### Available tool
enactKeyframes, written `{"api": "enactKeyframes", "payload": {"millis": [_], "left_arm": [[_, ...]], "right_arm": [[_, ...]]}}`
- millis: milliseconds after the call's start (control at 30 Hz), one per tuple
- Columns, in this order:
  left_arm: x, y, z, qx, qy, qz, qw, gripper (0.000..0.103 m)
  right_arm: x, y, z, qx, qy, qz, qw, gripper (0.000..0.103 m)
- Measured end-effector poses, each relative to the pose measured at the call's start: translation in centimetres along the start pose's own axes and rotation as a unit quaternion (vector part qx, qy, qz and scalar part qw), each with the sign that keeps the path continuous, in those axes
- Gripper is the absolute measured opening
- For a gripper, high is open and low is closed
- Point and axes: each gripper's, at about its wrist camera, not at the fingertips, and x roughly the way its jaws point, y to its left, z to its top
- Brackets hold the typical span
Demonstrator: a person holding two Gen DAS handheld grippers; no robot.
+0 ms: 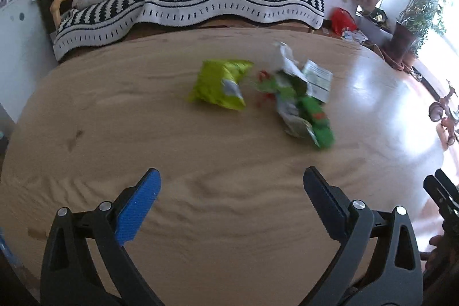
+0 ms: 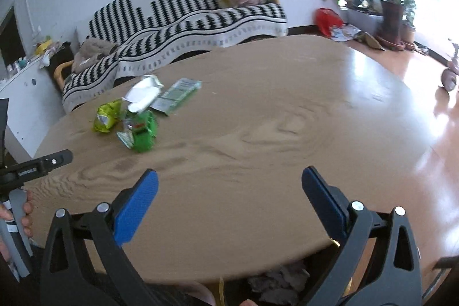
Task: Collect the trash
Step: 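Grasp the yellow-green snack bag with the left gripper while the right grasps the green toy car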
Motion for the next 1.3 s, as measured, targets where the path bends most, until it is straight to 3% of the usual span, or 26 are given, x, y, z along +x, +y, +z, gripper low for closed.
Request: {"api": "enactKeyframes", "payload": {"millis": [233,400,700,767,1300], "left_arm": [[5.2,0.5,3.4,0.032,0.013,0.004,0.9994,0.097],[9.0,1.3,6.1,0.022,0.011,0.002,0.9997,0.097],[13.4,1.8,7.2,0.04,0.031,0.01,0.9987,0.097],[14.1,2.2,7.3,0.042,0.03,0.013,0.9986,0.097],[14.4,3.3,7.9,0.031,0.023,0.016,0.9991,0.097]], "right_arm": [[6.2,6.6,3.9,-0.05,0.024,0.02,0.998,0.097],[10.7,10.0,6.6,-0.087,0.032,0.001,0.996,0.097],[17.8,12.5,6.0,-0.139,0.083,-0.027,0.987,0.097],[19.3,12.5,5.9,-0.134,0.117,-0.018,0.984,0.097],[20.1,12.0,6.6,-0.125,0.121,-0.017,0.985,0.098]]}}
